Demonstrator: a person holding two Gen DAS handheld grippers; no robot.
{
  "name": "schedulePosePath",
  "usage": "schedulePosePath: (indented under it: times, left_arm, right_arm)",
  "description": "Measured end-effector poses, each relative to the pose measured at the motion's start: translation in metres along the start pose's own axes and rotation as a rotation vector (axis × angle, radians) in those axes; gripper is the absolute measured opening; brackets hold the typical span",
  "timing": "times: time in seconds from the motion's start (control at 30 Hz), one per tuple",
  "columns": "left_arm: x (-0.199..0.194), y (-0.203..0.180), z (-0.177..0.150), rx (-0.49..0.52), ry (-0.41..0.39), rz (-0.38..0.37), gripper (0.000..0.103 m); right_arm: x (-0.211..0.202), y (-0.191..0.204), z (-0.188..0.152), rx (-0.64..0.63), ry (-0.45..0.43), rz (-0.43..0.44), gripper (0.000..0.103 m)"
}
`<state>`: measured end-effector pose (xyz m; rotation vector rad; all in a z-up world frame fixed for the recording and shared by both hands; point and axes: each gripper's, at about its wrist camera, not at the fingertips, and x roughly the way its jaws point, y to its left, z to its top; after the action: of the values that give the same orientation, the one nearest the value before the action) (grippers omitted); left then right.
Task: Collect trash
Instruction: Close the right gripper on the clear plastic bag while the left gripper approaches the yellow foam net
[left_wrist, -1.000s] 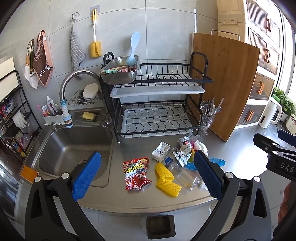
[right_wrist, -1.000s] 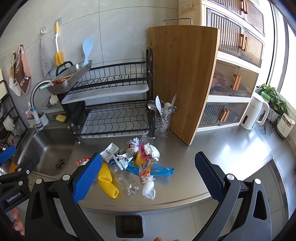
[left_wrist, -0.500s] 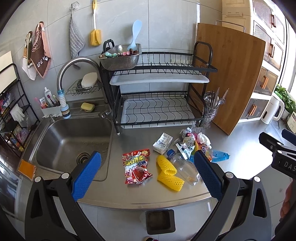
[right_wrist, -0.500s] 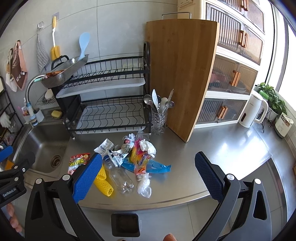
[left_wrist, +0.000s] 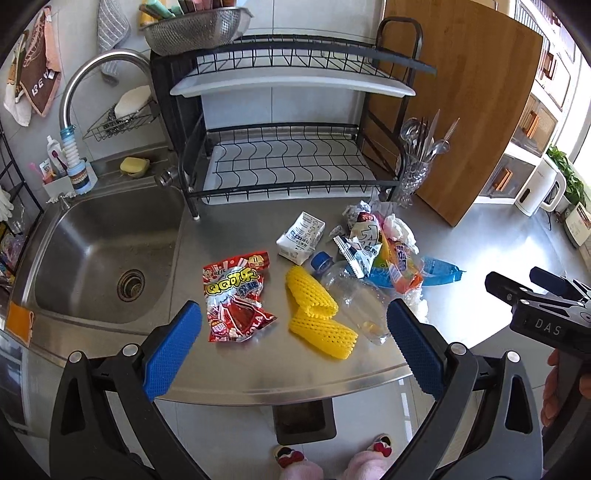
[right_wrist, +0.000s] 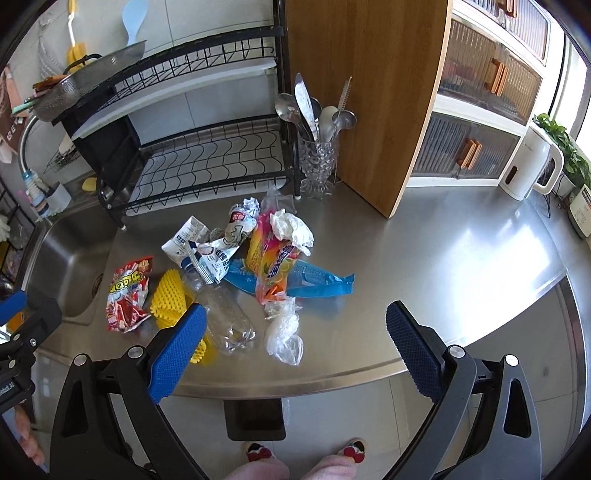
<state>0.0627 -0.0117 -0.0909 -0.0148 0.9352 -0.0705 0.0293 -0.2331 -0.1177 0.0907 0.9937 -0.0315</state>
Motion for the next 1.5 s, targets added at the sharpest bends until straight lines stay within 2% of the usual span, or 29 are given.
schedulePosePath:
  times: [0.13, 0.2, 0.3, 0.37, 0.43, 0.5, 0.73, 1.03, 1.5]
  left_arm:
    - [0.036, -0.008, -0.007, -0.008, 0.078, -0.060, 0.093]
    - [0.054, -0.012, -0.011, -0.016, 0.125, -0.090, 0.084]
    - [0.082, -0.015, -0.019, -0.065, 0.219, -0.153, 0.068]
    - [0.098, -0.016, -0.022, -0.094, 0.280, -0.173, 0.059]
    - [0.110, -0.017, -0.025, -0.118, 0.322, -0.188, 0.051]
    - [0.122, -0.018, -0.027, -0.135, 0.353, -0.189, 0.050]
    - [0.149, -0.016, -0.032, -0.177, 0.410, -0.167, 0.038]
    - [0.172, -0.011, -0.038, -0.206, 0.438, -0.153, 0.038]
    - [0.198, -0.029, -0.042, -0.173, 0.452, -0.124, 0.036]
  right_arm:
    - [0.027, -0.002, -0.003, -0.006, 0.058, 0.011, 0.090]
    - [0.042, -0.003, -0.003, 0.005, 0.101, 0.028, 0.070]
    - [0.065, -0.004, -0.005, 0.016, 0.172, 0.069, 0.053]
    - [0.079, -0.005, -0.006, 0.025, 0.211, 0.097, 0.037]
    - [0.089, -0.005, -0.006, 0.022, 0.232, 0.099, 0.033]
    - [0.097, -0.006, -0.007, 0.023, 0.256, 0.115, 0.028]
    - [0.118, -0.007, -0.009, 0.025, 0.296, 0.141, 0.018]
    - [0.144, -0.007, -0.015, 0.026, 0.351, 0.144, 0.018]
    - [0.164, 0.002, -0.022, 0.006, 0.384, 0.152, 0.020]
